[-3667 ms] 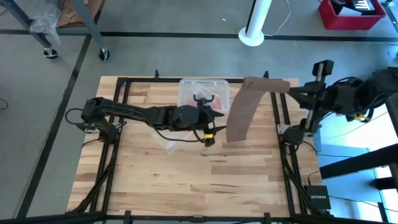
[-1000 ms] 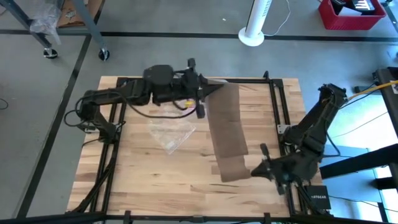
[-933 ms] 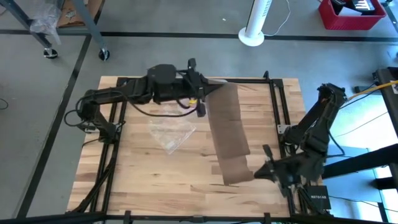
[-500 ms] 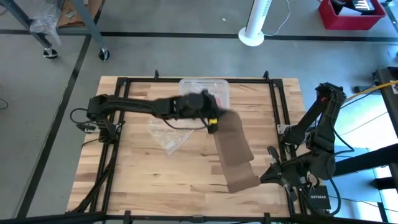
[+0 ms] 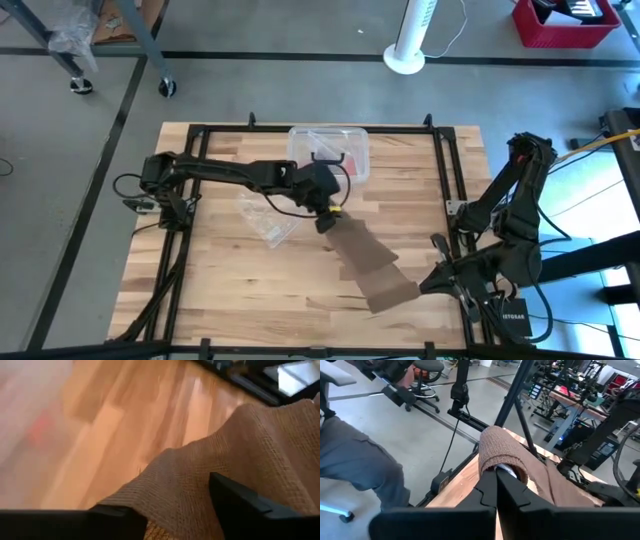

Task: Roll bandage
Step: Roll the brown bandage

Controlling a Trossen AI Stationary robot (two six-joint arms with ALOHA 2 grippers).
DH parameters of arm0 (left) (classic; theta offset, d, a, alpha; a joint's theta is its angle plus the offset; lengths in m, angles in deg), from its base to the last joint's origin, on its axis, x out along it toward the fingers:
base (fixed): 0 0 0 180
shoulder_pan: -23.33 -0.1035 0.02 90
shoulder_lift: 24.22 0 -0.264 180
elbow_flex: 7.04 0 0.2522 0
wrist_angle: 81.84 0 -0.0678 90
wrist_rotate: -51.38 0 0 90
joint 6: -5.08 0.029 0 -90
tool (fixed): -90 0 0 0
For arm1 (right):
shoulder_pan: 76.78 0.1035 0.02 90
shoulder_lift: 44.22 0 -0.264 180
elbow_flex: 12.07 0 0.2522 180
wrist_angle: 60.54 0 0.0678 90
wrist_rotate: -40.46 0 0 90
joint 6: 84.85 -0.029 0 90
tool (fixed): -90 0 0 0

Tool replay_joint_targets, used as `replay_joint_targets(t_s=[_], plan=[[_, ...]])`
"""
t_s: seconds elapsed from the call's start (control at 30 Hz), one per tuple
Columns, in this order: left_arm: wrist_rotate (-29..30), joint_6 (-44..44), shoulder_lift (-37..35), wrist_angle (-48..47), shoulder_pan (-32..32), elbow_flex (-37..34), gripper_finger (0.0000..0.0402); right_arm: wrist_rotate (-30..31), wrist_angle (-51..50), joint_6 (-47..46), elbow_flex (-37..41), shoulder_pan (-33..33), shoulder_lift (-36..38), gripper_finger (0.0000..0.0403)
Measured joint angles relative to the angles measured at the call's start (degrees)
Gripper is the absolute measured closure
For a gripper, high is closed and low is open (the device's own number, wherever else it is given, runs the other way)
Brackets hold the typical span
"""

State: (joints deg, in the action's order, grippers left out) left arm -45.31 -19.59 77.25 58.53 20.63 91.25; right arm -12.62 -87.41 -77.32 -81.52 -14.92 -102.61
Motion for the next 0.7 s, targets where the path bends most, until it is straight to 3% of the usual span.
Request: replay_joint_targets(t_s=[0.13,0.3,0.43,0.57,0.7], plan=[[-1.1,-2.3,-2.4,-3.2,-0.5,-0.2,0.0195,3.5,0.0,-0.1,0.0,0.0,0.1,0.0403],[1.0,-0.5,-4.6,9.0,0.4,0.1,0.0197,8.5,0.9,-0.3,0.0,0.0,0.1,0.0403],[2.2,1.6,-1.5,15.3,0.6,-0.1,0.019,11.7,3.0,-0.4,0.0,0.0,0.1,0.0403],[-7.9,0.4,-0.4,28.2,-0.6,-0.2,0.0176,13.0,3.0,-0.8,0.0,0.0,0.1,0.0403],[-18.7,-6.8,-2.1,39.5,-1.9,-0.1,0.0167,13.0,2.5,-2.6,0.0,0.0,0.2,0.0403]])
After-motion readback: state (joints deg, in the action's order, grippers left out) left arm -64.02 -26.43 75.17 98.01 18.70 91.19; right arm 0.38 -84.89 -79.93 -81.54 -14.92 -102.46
